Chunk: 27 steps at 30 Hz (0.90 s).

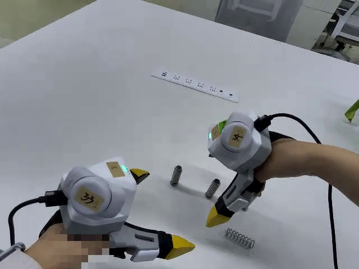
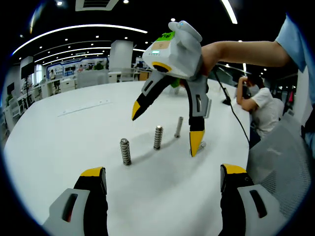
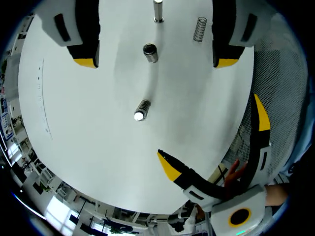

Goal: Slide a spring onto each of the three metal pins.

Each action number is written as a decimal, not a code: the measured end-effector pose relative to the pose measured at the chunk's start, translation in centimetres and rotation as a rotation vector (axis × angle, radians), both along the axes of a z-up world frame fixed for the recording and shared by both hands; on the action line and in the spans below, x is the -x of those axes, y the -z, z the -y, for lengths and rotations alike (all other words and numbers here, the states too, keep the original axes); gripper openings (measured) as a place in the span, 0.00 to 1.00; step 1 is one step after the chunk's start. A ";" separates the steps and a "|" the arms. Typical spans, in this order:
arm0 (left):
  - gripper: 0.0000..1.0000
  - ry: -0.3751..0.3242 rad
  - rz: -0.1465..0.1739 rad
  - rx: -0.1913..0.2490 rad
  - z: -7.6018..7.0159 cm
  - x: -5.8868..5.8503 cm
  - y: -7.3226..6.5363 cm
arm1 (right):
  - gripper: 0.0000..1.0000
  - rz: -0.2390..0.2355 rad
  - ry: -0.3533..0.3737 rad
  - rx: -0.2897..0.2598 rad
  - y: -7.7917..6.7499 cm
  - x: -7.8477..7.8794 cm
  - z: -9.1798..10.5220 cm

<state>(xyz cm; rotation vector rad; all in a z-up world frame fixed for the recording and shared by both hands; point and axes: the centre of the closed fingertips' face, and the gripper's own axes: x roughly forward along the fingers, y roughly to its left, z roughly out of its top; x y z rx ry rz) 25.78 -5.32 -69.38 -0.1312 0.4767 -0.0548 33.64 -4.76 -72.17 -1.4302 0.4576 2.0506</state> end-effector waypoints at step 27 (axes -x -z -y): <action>0.98 0.026 -0.031 -0.031 0.5 0.2 0.5 | 0.99 -0.122 0.266 -0.172 -2.1 -3.0 5.8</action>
